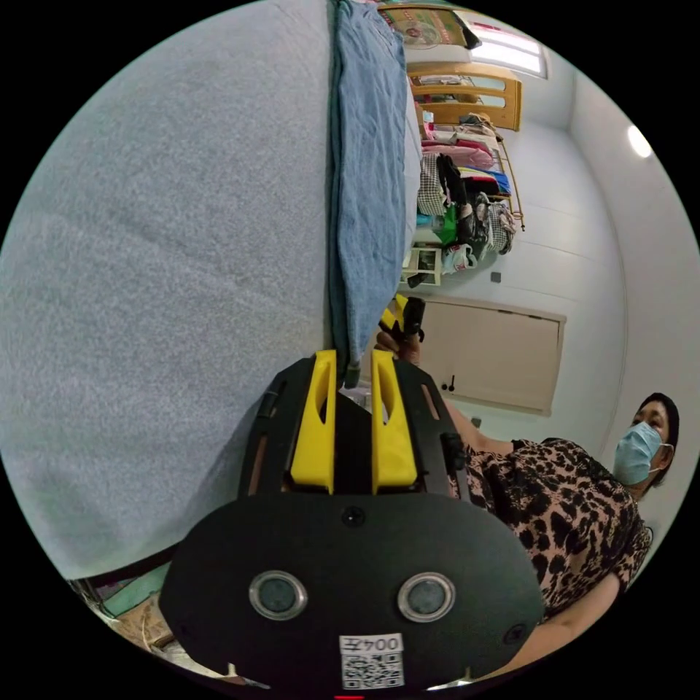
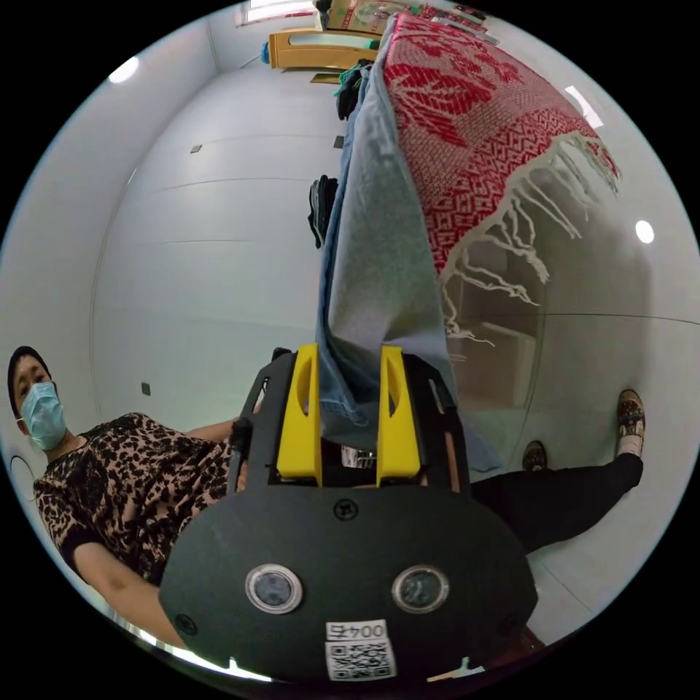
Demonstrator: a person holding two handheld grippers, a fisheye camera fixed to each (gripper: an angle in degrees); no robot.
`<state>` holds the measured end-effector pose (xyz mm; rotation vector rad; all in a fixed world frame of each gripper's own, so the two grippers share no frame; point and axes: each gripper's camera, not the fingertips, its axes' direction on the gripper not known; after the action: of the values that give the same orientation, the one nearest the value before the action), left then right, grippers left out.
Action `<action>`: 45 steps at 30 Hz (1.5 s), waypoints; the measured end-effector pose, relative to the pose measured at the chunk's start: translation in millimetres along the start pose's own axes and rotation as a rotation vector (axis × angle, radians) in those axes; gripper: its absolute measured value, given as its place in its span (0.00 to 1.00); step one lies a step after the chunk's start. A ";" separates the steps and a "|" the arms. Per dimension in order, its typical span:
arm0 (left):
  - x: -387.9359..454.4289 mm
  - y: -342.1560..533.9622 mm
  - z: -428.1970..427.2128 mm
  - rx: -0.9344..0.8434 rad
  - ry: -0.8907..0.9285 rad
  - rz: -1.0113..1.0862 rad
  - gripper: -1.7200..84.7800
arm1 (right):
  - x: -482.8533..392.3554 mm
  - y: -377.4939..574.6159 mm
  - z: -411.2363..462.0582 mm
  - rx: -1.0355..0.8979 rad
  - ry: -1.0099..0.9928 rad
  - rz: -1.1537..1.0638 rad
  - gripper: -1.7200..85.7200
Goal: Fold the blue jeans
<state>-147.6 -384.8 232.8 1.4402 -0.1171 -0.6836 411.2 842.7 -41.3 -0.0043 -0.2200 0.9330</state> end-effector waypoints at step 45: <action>-7.1 26.1 0.4 0.082 0.327 0.027 0.08 | -68.8 -14.0 51.5 -0.110 -0.140 -0.025 0.04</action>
<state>-144.1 -382.3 259.5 1.6075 0.0913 -0.4182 373.1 774.9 -2.4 -0.0376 -0.4002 0.8956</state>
